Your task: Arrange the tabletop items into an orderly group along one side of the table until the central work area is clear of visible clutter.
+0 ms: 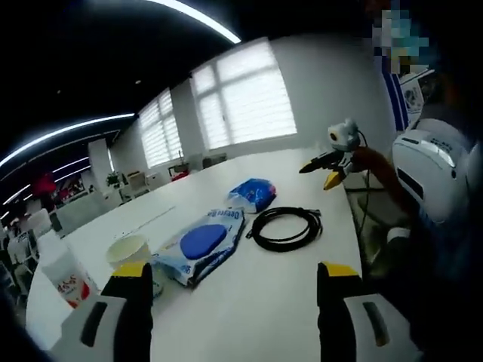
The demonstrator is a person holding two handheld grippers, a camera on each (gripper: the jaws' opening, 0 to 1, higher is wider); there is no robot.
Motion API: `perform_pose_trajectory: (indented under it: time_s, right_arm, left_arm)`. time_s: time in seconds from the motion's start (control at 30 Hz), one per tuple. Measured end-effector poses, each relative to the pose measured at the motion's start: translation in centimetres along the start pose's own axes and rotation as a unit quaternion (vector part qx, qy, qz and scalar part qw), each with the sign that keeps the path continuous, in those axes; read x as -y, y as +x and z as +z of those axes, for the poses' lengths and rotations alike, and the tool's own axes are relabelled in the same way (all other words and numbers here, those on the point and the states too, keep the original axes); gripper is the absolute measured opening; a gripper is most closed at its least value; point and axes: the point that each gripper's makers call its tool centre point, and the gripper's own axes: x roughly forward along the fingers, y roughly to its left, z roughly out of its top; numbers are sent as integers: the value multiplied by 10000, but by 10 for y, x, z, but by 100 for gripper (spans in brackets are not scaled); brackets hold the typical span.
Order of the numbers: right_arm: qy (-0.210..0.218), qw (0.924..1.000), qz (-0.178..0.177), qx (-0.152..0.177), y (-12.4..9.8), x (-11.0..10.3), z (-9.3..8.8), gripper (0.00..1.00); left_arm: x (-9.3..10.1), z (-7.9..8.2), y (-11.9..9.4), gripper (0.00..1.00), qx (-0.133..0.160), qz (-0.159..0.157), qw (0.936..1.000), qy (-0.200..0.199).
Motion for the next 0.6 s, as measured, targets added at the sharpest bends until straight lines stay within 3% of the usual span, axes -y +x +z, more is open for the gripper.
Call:
perform_pose_trajectory:
  time_s: [0.1,0.23,0.6]
  right_arm:
    - [4,10000,-8,-12,0,0,-2,83]
    - [19,10000,-14,-16,1,-1,-3,84]
    - [80,9998,-133,-147,-4,3,-11,89]
  left_arm:
    - [-11,-6,-16,92,15,258,9994,-245]
    - [-14,-18,-24,99,-107,351,9989,-301]
    - [-26,-45,-55,100,-258,667,9952,-674]
